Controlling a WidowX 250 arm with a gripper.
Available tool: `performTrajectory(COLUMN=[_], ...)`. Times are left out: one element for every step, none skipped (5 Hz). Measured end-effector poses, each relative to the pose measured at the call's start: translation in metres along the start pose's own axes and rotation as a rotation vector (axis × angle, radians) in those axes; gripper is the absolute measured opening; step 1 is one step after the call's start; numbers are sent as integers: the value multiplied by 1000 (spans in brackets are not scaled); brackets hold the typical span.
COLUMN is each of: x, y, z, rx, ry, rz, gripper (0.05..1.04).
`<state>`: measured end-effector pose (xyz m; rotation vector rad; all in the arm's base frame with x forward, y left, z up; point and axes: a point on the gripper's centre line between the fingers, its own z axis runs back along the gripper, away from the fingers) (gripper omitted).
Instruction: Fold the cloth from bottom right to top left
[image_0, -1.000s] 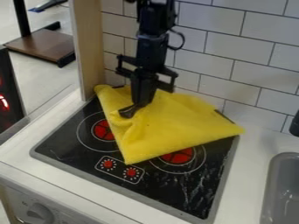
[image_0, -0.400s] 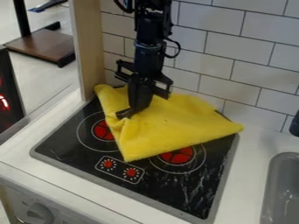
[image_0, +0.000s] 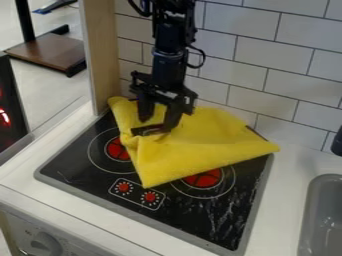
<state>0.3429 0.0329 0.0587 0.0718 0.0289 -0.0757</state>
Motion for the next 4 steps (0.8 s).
performTrajectory(x=[-4,-8,-13,-20], y=[2,2,0,-4], z=[11,23,34,41], rx=[11,14,0,-53], ry=[-24,-48,-70,-73], rz=[33,46,60,73], gripper=[1009,1006,999,999])
